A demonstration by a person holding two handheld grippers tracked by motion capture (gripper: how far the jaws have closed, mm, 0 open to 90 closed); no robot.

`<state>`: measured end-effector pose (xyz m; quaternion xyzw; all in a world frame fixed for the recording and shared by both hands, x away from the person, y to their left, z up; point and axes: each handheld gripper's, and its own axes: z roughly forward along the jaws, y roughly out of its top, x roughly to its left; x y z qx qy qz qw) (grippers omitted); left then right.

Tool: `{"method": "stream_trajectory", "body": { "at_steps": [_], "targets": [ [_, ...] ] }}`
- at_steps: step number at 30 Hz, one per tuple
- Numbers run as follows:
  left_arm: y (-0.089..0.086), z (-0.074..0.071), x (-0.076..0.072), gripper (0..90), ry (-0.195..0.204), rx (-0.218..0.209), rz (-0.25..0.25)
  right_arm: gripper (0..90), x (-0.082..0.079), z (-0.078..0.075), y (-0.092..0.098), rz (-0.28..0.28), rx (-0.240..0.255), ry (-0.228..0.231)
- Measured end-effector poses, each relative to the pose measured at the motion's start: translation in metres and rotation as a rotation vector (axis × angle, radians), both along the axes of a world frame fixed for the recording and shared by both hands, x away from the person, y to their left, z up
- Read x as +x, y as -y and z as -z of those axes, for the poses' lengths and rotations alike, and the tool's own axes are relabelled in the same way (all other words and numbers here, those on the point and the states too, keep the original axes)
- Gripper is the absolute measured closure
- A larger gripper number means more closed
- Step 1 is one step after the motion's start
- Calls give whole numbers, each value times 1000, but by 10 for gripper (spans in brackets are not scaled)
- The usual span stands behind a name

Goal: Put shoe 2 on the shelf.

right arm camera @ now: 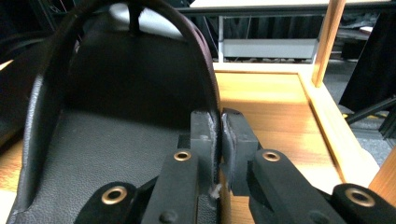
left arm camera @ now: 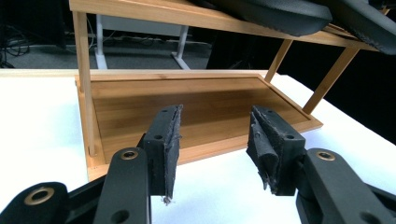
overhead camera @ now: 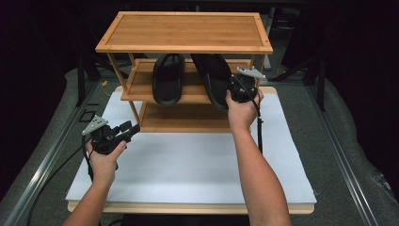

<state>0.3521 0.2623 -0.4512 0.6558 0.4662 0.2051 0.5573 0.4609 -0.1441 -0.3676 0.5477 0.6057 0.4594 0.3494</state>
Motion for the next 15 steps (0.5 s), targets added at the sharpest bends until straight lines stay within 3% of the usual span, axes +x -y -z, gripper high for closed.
{"method": "stream_trajectory", "body": {
  "at_steps": [2,5,7,9,11,12,13,15],
  "targets": [
    [1,0,1,531,2,3,1,811,2,1,0,-29,4,-27],
    [4,-2,2,531,4,13,4,792,-1,0,-1,-40,41,3],
    [6,-4,4,532,3,20,8,703,-1,-2,-3,-51,20,-20],
    [9,-8,7,531,9,31,8,669,-5,-2,-4,-55,7,-1],
    [11,-12,10,531,15,34,6,642,-13,-2,1,-110,18,23],
    [12,-15,13,531,18,29,7,629,-16,-3,2,-91,7,31],
    [13,-19,16,531,24,23,4,617,-20,-3,4,-108,10,39],
    [16,-27,23,529,27,21,7,607,-27,-5,10,-134,23,34]
  ]
}}
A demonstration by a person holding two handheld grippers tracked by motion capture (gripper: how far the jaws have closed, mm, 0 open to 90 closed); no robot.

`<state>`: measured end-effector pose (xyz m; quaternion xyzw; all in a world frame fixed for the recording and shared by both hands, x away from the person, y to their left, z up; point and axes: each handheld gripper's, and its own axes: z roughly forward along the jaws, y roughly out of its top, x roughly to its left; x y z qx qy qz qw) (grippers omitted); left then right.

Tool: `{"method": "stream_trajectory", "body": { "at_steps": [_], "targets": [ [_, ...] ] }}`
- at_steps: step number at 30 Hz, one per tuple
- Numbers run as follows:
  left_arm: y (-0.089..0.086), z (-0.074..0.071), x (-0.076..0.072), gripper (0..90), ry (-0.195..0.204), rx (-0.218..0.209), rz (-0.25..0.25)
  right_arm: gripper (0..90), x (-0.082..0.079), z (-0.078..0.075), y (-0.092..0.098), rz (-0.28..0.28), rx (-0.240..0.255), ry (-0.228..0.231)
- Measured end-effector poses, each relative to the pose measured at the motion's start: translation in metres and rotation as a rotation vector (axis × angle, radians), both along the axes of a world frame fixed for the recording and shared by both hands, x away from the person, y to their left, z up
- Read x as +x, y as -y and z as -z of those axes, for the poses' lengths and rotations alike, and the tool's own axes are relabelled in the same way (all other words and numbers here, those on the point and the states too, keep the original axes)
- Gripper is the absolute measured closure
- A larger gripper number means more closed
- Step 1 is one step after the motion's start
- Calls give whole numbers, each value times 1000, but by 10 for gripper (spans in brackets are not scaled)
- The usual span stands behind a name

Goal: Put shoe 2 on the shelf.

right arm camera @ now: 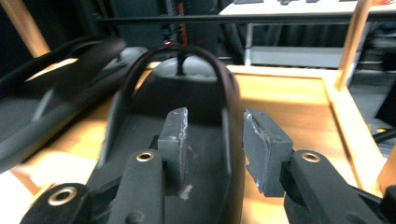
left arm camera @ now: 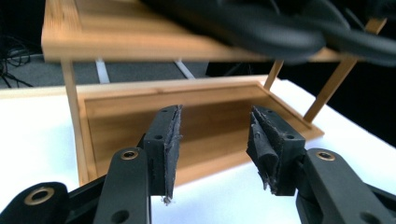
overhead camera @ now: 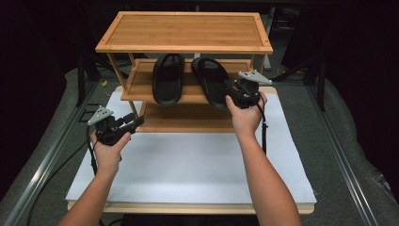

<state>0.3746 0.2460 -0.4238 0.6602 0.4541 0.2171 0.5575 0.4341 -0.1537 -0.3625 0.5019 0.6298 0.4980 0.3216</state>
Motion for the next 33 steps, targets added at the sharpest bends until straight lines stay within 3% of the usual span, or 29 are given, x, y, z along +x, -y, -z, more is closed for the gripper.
{"method": "stream_trajectory", "body": {
  "at_steps": [2,7,13,18,24,29,31,33],
  "targets": [
    [3,-9,7,523,6,-16,3,602,-6,-1,4,-25,-4,-1],
    [14,-30,26,488,17,-2,3,590,-22,-2,11,-50,-6,7],
    [31,-44,46,456,17,6,2,577,-31,5,15,-63,11,-1],
    [42,-43,63,439,-22,-11,-6,571,-32,16,9,-67,-11,-25],
    [54,-37,72,445,-42,18,-12,581,-34,26,4,-18,33,35],
    [55,-37,74,462,-44,17,7,583,-35,28,-5,-2,26,48],
    [55,-37,74,466,-43,18,11,584,-34,29,-11,34,20,54],
    [55,-38,73,472,-51,18,23,585,-32,30,-15,19,29,63]
  ]
}}
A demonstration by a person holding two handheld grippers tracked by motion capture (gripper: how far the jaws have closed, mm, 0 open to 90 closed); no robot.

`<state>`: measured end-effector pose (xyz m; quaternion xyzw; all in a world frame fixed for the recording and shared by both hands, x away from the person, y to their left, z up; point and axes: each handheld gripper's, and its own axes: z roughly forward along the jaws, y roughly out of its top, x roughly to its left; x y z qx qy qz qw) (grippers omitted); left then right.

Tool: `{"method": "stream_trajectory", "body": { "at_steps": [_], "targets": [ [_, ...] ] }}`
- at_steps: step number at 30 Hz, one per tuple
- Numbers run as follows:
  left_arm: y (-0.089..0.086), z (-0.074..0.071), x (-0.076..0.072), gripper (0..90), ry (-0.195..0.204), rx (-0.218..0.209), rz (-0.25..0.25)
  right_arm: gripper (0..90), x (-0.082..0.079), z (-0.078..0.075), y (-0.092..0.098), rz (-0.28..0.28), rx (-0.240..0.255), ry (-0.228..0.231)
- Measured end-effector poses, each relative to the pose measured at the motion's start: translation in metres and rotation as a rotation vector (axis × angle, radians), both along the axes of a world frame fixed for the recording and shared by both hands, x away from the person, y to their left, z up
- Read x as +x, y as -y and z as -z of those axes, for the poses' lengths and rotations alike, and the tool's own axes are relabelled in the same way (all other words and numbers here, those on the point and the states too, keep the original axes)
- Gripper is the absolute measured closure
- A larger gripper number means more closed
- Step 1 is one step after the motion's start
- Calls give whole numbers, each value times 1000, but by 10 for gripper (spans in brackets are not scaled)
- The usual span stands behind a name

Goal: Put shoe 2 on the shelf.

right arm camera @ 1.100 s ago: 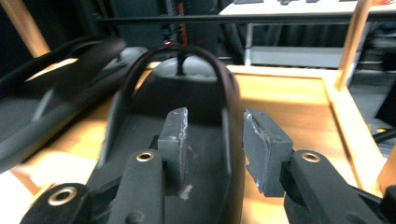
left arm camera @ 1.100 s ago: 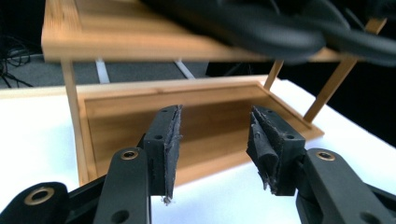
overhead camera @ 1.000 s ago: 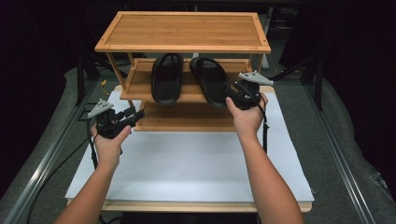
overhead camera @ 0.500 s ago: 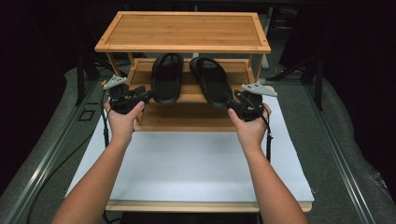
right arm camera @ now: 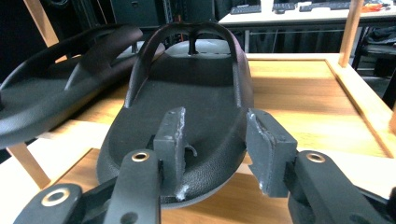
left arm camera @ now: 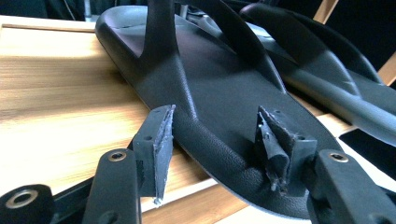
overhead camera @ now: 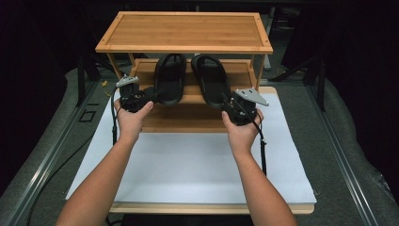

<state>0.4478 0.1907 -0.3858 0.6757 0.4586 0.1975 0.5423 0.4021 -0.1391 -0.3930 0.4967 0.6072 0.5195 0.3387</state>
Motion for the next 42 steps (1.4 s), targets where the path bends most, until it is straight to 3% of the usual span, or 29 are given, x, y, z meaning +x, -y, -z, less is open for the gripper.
{"method": "stream_trajectory", "body": {
  "at_steps": [2,4,12,19,28,35,42],
  "targets": [
    [2,-1,-1,473,-4,8,11,588,1,1,-5,38,-6,6],
    [5,-2,-1,474,-7,14,17,590,3,2,-7,18,9,13],
    [12,-3,4,477,-6,23,12,579,7,2,-16,39,13,13],
    [17,-4,10,478,-8,31,12,556,10,3,-20,-6,61,7],
    [18,-5,14,482,-17,22,13,541,14,0,-30,-59,54,-18],
    [19,-4,16,483,-15,18,11,536,14,0,-36,-47,57,-22],
    [19,-4,16,480,-16,16,8,530,15,-1,-34,-69,61,-27]
  ]
}}
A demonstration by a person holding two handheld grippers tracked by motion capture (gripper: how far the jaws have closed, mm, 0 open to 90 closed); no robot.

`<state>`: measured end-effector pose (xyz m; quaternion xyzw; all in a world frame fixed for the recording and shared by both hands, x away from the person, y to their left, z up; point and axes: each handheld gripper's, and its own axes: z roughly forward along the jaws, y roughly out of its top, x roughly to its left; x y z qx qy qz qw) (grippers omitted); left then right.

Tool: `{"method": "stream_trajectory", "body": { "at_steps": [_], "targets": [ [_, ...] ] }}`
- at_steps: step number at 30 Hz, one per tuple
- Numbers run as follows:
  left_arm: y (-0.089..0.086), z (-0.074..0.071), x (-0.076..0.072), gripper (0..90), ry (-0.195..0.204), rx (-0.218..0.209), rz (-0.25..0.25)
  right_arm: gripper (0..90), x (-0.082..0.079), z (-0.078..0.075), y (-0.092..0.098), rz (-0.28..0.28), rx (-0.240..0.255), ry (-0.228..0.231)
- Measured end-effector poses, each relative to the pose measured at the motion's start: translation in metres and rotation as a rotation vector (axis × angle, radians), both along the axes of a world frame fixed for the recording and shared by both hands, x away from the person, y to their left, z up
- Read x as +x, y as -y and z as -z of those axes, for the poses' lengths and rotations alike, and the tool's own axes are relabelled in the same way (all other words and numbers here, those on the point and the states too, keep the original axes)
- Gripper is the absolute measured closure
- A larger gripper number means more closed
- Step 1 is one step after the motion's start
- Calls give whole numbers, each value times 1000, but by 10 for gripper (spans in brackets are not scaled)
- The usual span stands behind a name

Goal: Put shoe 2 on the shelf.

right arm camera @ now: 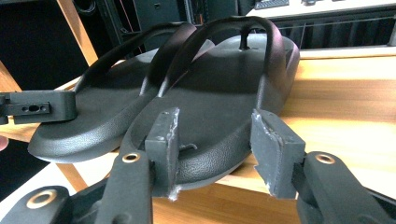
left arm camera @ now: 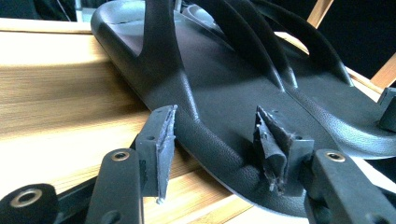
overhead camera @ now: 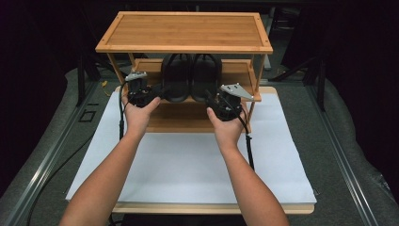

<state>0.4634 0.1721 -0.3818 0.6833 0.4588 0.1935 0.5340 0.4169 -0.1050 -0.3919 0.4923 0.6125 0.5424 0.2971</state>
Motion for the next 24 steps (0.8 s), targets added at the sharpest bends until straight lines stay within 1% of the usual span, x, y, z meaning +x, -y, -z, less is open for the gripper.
{"method": "stream_trajectory", "body": {
  "at_steps": [3,7,9,16,20,24],
  "targets": [
    [0,0,0,478,1,-7,-1,521,0,0,1,-3,-5,3],
    [-1,-1,-1,487,6,-6,-3,510,-1,-2,4,2,-8,6],
    [-2,-2,-3,494,13,-18,-6,510,-2,-3,6,-3,-11,11],
    [-4,-6,-7,492,23,-9,-12,510,-5,-6,11,-3,-10,13],
    [-6,-9,-11,487,32,-4,-2,510,-7,-9,15,-17,-5,11],
    [-9,-12,-15,486,42,-3,-2,510,-10,-12,18,-12,-13,22]
  ]
}}
